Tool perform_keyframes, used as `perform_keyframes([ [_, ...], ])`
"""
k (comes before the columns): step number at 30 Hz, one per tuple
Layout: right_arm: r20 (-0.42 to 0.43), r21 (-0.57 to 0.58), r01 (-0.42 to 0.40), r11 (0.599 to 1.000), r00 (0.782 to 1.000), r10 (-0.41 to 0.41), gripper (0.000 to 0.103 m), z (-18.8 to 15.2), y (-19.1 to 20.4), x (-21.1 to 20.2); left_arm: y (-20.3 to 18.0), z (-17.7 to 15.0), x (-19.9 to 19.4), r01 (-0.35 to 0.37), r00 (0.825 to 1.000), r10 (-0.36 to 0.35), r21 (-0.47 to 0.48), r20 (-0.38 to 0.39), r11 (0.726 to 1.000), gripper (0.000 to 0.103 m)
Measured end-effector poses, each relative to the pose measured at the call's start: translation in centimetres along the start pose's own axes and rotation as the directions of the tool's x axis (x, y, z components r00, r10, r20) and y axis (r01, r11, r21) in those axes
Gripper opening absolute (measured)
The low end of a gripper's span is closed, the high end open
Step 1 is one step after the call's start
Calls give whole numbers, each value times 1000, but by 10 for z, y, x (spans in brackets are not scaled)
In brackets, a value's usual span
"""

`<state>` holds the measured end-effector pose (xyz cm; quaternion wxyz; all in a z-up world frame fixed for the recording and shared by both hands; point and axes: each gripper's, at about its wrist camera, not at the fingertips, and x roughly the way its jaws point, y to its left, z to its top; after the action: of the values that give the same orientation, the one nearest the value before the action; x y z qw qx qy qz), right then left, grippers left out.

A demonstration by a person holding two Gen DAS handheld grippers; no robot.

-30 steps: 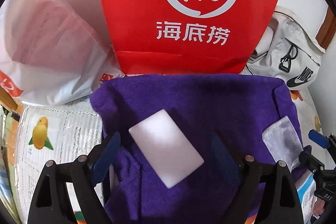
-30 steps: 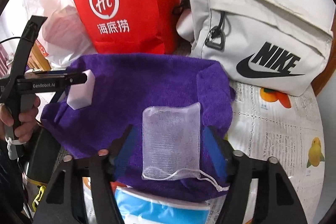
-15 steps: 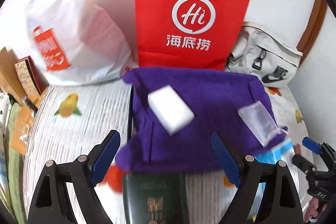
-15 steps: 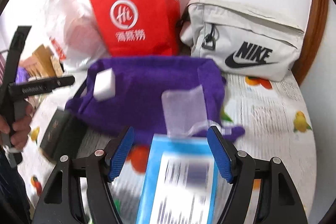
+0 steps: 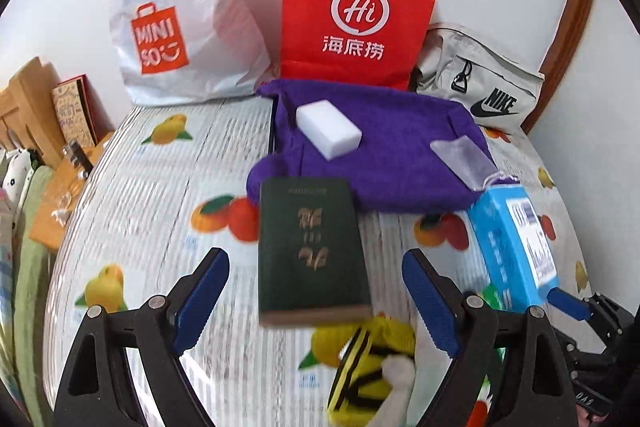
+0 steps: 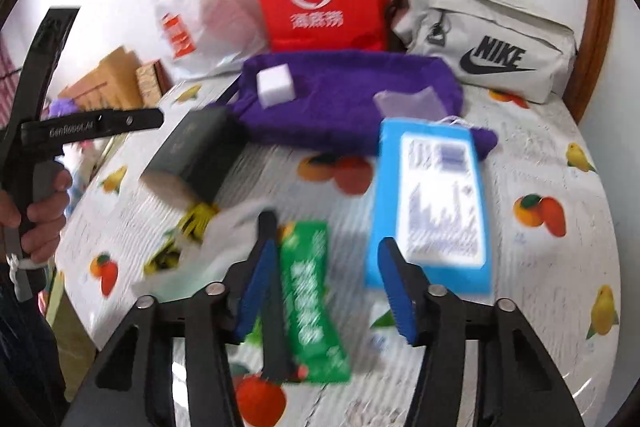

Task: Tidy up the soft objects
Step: 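Grasp the black watch strap with the right tool while the left tool reaches toward the white cloth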

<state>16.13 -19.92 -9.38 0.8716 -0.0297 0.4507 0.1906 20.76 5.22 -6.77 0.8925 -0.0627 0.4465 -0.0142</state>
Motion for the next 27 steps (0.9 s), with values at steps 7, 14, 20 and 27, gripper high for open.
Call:
perform_keyframes([
  [7, -31, -85, 0, 996, 1000, -3, 41, -21, 29, 17, 7, -33, -3, -1, 1000, 1, -20, -5, 1000, 88],
  [14, -64, -139, 48, 989, 996, -57, 38, -26, 42, 39, 17, -53, 0, 22, 999, -23, -39, -23, 999, 88],
  [20, -36, -192, 103, 976, 993, -112, 21, -24, 55, 46, 26, -64, 4, 45, 998, -48, -59, -42, 997, 88],
  [27, -20, -108, 16, 994, 1000, -18, 20, -21, 44, 27, 34, -74, 0, 53, 997, -57, -70, -47, 996, 88],
])
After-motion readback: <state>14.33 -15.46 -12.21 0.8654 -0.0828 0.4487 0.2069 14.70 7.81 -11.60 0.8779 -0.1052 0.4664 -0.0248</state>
